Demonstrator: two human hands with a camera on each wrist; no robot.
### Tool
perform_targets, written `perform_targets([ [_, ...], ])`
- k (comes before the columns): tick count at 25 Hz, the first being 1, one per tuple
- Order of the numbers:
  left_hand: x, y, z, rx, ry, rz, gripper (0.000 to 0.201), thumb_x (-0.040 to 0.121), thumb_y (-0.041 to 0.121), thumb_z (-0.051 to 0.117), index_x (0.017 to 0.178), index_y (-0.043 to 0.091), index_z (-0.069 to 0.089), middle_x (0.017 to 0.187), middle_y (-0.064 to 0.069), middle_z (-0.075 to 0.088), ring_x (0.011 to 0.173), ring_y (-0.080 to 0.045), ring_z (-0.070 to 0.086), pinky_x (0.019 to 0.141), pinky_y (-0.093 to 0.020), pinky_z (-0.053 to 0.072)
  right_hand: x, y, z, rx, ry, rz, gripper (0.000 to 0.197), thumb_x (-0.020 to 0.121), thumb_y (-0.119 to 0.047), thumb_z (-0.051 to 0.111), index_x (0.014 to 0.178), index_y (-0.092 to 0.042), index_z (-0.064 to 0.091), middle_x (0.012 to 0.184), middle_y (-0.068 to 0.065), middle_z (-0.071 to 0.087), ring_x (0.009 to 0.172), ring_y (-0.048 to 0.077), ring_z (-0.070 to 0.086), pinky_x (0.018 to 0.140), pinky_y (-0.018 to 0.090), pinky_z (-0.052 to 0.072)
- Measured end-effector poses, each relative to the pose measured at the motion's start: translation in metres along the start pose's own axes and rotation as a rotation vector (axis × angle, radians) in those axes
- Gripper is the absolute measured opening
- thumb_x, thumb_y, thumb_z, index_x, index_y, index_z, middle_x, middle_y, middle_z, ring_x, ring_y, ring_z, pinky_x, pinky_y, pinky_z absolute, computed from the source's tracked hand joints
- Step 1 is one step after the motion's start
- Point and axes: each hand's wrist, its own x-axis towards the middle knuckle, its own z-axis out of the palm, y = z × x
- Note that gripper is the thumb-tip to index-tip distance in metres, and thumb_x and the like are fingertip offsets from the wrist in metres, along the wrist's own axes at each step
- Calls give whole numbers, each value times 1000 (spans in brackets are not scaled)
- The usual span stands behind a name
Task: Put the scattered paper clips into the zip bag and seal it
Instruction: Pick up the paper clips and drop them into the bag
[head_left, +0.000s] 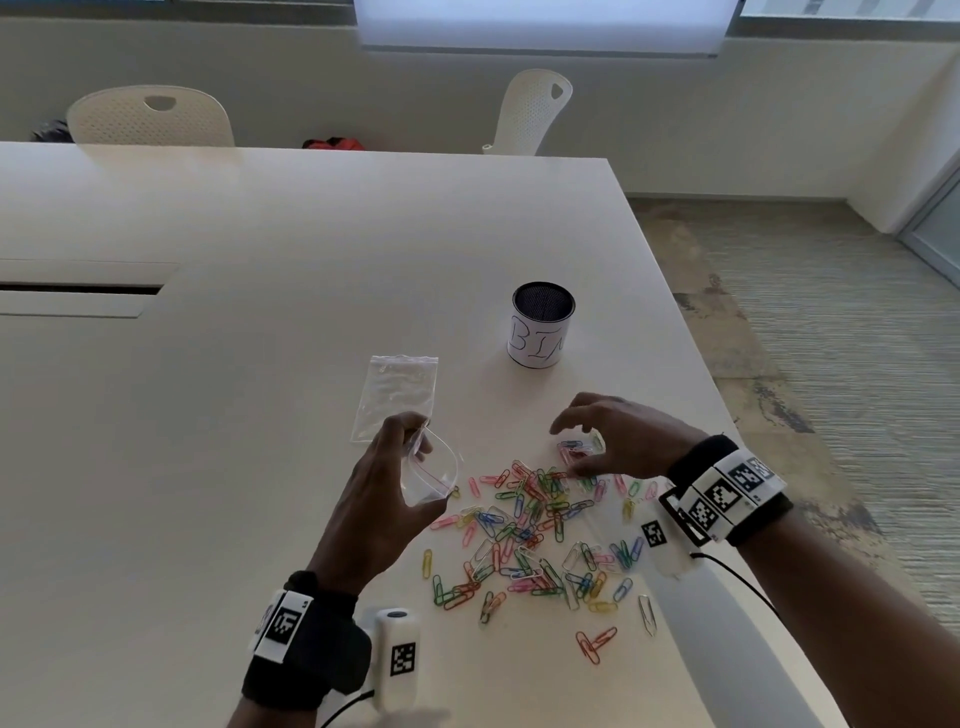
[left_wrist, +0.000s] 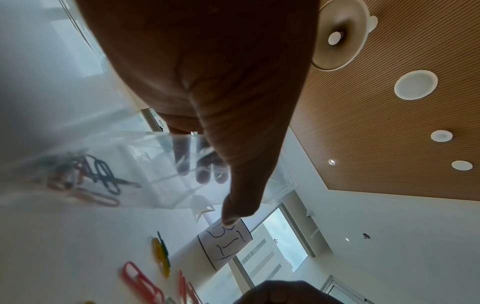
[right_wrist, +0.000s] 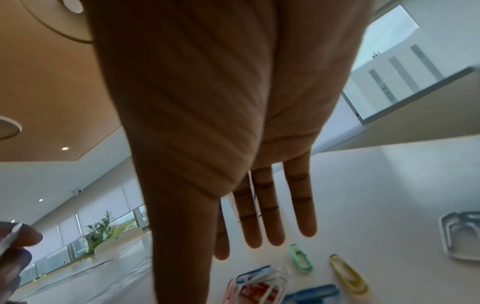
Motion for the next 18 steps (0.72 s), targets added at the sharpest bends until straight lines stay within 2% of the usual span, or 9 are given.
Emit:
perform_targets([
  [2, 0, 0, -1, 2, 0, 3, 76, 75, 25, 93, 132, 26, 42, 111, 12, 59, 107, -8, 61, 94, -21, 50, -4, 0, 3, -63, -35, 37, 76, 76, -54, 83, 143, -34, 53, 134, -12, 50, 119, 11, 53, 97, 31, 48],
  [4, -1, 0, -1, 6, 0, 7, 76, 75, 25, 93, 131, 26, 42, 111, 12, 59, 107, -6, 61, 94, -18, 49, -5, -1, 11, -53, -40, 36, 80, 73, -51, 86, 143, -33, 52, 135, -8, 50, 120, 14, 54, 97, 28, 46],
  [8, -2, -2, 0, 21, 2, 3, 77, 75, 22, 93, 132, 26, 42, 112, 12, 59, 108, -6, 61, 95, -22, 50, -6, -8, 21, 22, 35, 37, 59, 80, -41, 85, 132, -28, 61, 128, -5, 54, 108, 15, 60, 93, 29, 52],
  [14, -2, -4, 1, 28, -8, -7, 79, 75, 22, 93, 134, 27, 41, 113, 12, 59, 108, -9, 62, 97, -29, 54, -5, -25, 34, 12, 129, -33, 15, 95, -21, 72, 110, -21, 71, 116, -3, 62, 90, 12, 64, 75, 16, 46],
  [18, -2, -4, 1, 30, -11, -8, 79, 75, 23, 93, 134, 26, 41, 113, 10, 59, 107, -12, 62, 98, -32, 55, -3, -34, 42, -15, 216, -28, 10, 97, -12, 66, 102, -14, 74, 108, 2, 67, 85, 15, 67, 74, 19, 52],
])
